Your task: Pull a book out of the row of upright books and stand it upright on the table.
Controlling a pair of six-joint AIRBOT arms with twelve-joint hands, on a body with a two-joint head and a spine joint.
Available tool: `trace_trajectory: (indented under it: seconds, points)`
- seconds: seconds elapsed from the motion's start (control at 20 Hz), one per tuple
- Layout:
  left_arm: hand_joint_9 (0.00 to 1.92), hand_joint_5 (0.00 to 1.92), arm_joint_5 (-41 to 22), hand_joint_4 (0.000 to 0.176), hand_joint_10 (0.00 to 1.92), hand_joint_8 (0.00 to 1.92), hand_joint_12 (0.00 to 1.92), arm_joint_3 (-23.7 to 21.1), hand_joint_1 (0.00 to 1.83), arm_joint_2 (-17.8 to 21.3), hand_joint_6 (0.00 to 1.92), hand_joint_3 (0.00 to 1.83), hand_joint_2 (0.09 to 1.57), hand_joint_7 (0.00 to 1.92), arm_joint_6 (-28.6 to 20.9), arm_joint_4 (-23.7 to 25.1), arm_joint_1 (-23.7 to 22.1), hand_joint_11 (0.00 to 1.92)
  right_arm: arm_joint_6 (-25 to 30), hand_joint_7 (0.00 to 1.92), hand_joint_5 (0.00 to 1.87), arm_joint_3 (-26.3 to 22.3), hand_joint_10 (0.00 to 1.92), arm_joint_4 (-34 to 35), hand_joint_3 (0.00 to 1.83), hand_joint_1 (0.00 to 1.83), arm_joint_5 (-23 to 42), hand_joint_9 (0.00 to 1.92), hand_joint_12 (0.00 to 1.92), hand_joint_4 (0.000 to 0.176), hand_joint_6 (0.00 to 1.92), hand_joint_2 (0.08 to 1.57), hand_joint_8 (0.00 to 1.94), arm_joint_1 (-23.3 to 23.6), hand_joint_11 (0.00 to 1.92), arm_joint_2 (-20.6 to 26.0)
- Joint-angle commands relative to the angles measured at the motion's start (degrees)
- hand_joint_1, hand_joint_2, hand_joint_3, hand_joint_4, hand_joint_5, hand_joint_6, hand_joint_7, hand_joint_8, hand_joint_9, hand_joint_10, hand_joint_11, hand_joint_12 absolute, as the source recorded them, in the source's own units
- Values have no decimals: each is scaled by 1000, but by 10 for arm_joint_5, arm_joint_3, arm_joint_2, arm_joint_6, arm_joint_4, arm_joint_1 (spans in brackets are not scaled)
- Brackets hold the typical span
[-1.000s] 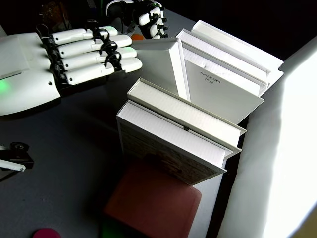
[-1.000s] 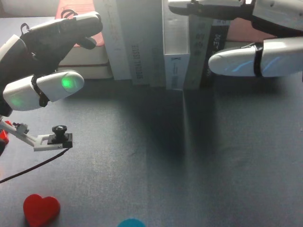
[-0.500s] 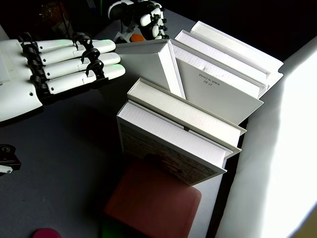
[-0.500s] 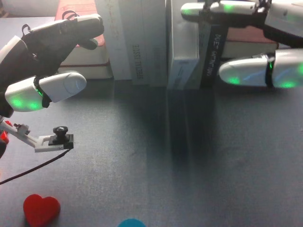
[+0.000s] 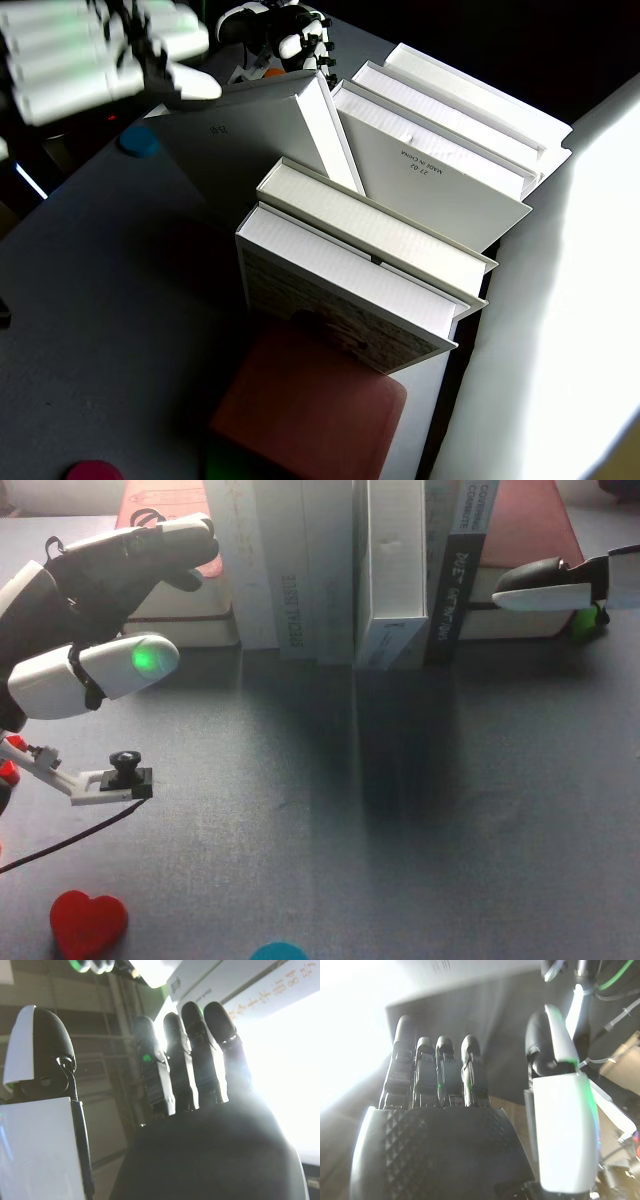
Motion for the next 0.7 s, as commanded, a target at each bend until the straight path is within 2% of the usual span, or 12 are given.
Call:
trace_trajectory:
  seconds: [0.0, 0.05, 0.1, 0.15, 0.2, 0.25, 0.3, 0.35, 0.4, 0.45, 0.5, 0.65]
  points:
    - [363, 713, -64, 0, 403, 7, 1517, -1, 1025, -2, 104, 0, 906, 526, -6, -14, -3, 0, 8, 39, 162, 2, 0, 27, 2, 953, 43, 4, 55, 26, 13, 1081, 0, 16, 0, 0]
    - [368, 723, -64, 0, 422, 4, 1535, -2, 1032, -2, 106, 0, 891, 522, -6, -14, -4, 0, 18, 7, 236, 4, 0, -9, 8, 925, 20, 0, 10, 37, 39, 1096, 0, 42, 0, -6]
    - [365, 728, -64, 0, 424, 2, 1539, -1, 1035, -2, 107, 0, 886, 518, -6, -14, -4, 0, 30, 1, 145, 9, 0, -43, 12, 833, 0, 0, 1, 67, 11, 1107, 0, 62, 0, -15]
    - [384, 737, -64, 0, 433, 30, 1534, -1, 1042, -2, 111, 0, 889, 586, -6, -14, -3, 0, 62, 0, 76, 22, 0, -93, 0, 904, -23, 0, 0, 88, 7, 1062, 0, 90, 0, -33]
    - [375, 728, -64, 0, 439, 18, 1496, -1, 1049, -1, 109, 0, 897, 563, -6, -15, -3, 0, 93, 0, 14, 33, 0, -128, 0, 1027, -34, 0, 0, 132, 1, 994, 0, 109, 0, -43]
    - [357, 729, -65, 0, 435, 5, 1463, -1, 1055, 0, 109, 0, 896, 519, -6, -16, -3, 0, 134, 0, 2, 49, 0, -170, 0, 1095, -43, 0, 0, 140, 0, 887, 0, 125, 0, -43]
    - [349, 723, -65, 0, 433, 0, 1459, -2, 1045, 3, 107, 0, 897, 503, -6, -16, -4, 0, 178, 0, 0, 61, 0, -219, 0, 1123, -56, 0, 0, 169, 0, 846, 0, 143, 0, -48]
    - [348, 725, -64, 0, 434, 0, 1460, -4, 1054, 6, 108, 0, 896, 500, -6, -16, -4, 0, 219, 0, 0, 70, 0, -282, 0, 1142, -76, 0, 0, 154, 0, 767, 0, 164, 0, -59]
    - [351, 724, -64, 0, 450, 2, 1506, -5, 1056, 7, 109, 2, 904, 482, -6, -16, -4, 0, 241, 0, 0, 74, 0, -318, 0, 962, -86, 0, 0, 155, 0, 779, 0, 174, 0, -64]
    - [321, 724, -64, 0, 509, 0, 1521, -6, 1048, 8, 124, 1, 909, 466, -6, -16, -3, 0, 269, 0, 0, 77, 0, -361, 0, 802, -93, 0, 0, 168, 0, 788, 0, 185, 0, -69]
    - [316, 732, -63, 0, 522, 5, 1523, -7, 1066, 10, 130, 0, 896, 474, -6, -16, -3, 0, 315, 0, 0, 80, 0, -432, 0, 786, -98, 0, 0, 174, 0, 793, 0, 204, 0, -75]
    - [331, 724, -60, 0, 485, 3, 1498, -10, 1087, 16, 126, 0, 884, 470, -6, -16, -1, 0, 408, 0, 0, 81, 0, -571, 2, 996, -100, 0, 0, 176, 0, 803, 0, 241, 0, -83]
